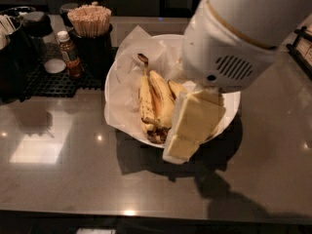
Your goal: Pick banana from white bowl
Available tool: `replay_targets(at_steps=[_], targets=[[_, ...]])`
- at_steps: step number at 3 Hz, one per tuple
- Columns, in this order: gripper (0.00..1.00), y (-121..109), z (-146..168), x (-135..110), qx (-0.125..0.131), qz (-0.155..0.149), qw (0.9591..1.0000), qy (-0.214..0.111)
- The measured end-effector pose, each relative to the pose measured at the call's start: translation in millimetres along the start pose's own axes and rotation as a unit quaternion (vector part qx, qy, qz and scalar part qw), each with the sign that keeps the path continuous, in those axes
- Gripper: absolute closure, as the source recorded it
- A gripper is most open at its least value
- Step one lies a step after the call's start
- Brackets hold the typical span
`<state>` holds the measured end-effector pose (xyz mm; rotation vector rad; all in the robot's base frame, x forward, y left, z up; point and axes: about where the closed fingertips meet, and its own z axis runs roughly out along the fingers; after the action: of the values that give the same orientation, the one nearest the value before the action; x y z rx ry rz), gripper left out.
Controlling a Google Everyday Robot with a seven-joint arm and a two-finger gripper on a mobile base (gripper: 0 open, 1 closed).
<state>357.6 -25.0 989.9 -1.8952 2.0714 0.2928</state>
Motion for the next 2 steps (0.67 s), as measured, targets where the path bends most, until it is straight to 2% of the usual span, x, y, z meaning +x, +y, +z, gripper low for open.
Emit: replay_targets(at_steps=[1, 2], targets=[[0.40, -25, 13, 39, -0.021, 0.041, 0.9972, -0.059], [0.36, -35, 24, 52, -0.034, 0.051, 0.9944, -0.086]])
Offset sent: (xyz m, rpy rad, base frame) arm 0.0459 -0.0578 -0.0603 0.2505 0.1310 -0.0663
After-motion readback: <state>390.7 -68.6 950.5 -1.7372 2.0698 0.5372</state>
